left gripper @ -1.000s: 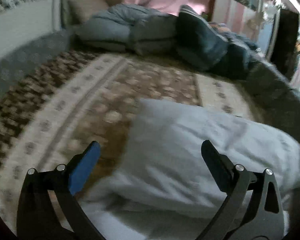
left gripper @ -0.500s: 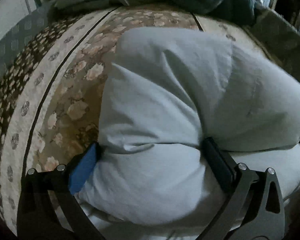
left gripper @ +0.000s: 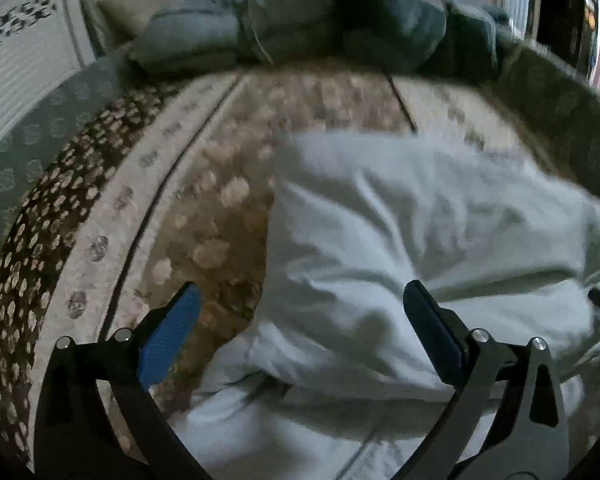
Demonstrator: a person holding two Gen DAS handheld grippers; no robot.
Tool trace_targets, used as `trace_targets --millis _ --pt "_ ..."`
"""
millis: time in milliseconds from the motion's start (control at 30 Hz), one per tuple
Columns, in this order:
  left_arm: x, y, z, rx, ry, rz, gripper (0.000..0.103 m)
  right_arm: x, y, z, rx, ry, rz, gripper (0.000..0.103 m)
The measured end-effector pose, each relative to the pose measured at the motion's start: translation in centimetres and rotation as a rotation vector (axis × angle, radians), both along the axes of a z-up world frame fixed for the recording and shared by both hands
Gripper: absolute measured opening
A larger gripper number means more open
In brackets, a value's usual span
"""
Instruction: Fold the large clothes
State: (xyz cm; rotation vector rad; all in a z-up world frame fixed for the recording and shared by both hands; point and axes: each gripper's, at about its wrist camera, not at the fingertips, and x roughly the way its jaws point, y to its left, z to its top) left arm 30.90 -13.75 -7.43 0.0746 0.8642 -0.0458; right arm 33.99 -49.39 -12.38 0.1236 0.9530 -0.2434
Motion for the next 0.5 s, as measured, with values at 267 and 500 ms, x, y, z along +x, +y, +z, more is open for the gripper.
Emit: trace_targets --millis 267,500 --pt "-4.9 -0.9 -0.2 0.213 0.069 -0.121 0.100 -9.5 2.2 3.6 -0.136 0.058 0.194 0.101" --pt "-10.0 4.3 2.5 0.058 0.111 -0.073 0.100 -17.6 -2.3 5.9 0.053 0.043 0.027 0.101"
